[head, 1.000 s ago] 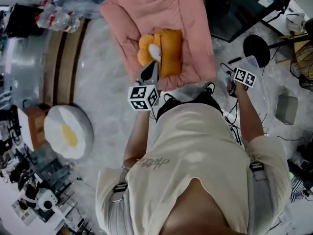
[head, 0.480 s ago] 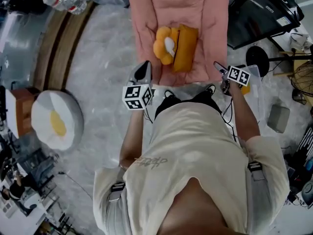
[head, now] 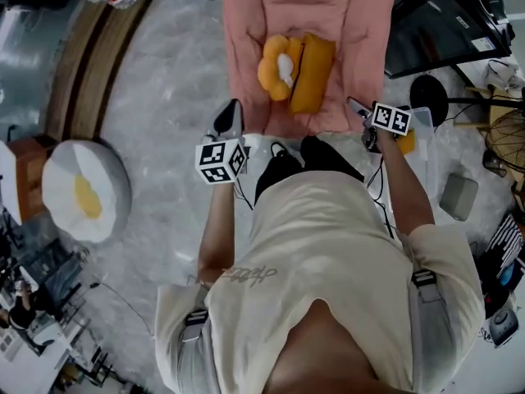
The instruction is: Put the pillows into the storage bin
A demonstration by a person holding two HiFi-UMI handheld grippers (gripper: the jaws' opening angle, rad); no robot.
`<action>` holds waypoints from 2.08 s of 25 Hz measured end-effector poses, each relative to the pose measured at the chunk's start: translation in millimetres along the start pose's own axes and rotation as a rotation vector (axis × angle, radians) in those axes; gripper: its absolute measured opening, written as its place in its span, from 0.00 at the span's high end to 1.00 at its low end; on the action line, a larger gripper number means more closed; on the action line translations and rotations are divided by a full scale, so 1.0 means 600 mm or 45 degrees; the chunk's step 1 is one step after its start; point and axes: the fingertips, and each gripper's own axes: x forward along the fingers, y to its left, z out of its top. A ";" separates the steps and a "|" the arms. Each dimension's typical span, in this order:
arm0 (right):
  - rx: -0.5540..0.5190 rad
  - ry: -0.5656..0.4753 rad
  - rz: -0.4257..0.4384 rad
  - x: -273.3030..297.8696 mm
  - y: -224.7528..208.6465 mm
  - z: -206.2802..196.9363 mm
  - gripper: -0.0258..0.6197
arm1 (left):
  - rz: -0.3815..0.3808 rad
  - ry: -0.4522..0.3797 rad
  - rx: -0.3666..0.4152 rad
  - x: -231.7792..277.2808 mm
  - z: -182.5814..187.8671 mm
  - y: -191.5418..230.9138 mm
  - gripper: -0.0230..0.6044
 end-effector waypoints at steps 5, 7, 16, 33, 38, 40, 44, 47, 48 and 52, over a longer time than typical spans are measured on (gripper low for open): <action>-0.015 0.087 0.048 0.064 0.005 0.005 0.13 | 0.052 0.039 -0.002 0.011 0.007 0.001 0.94; -0.012 0.124 0.072 0.097 0.009 0.005 0.13 | 0.075 0.069 -0.001 0.016 0.007 0.002 0.94; 0.021 0.335 0.153 0.242 0.008 -0.031 0.13 | 0.125 0.203 -0.004 0.075 0.011 -0.020 0.94; 0.072 0.588 0.129 0.430 -0.045 -0.061 0.11 | 0.206 0.374 -0.196 0.194 -0.003 -0.009 0.94; 0.087 0.563 0.116 0.465 -0.038 -0.062 0.05 | 0.218 0.414 -0.227 0.216 -0.023 -0.010 0.94; 0.029 0.573 0.033 0.475 -0.051 -0.073 0.05 | 0.230 0.436 -0.239 0.217 -0.033 -0.009 0.94; 0.011 0.555 -0.033 0.497 -0.054 -0.078 0.05 | 0.264 0.459 -0.260 0.209 -0.042 0.001 0.94; 0.018 0.581 -0.025 0.508 -0.057 -0.078 0.05 | 0.278 0.465 -0.267 0.202 -0.045 0.009 0.94; 0.017 0.603 -0.014 0.510 -0.058 -0.078 0.06 | 0.279 0.464 -0.268 0.200 -0.045 0.012 0.94; -0.009 0.670 0.024 0.496 -0.056 -0.073 0.23 | 0.269 0.445 -0.268 0.197 -0.043 0.010 0.94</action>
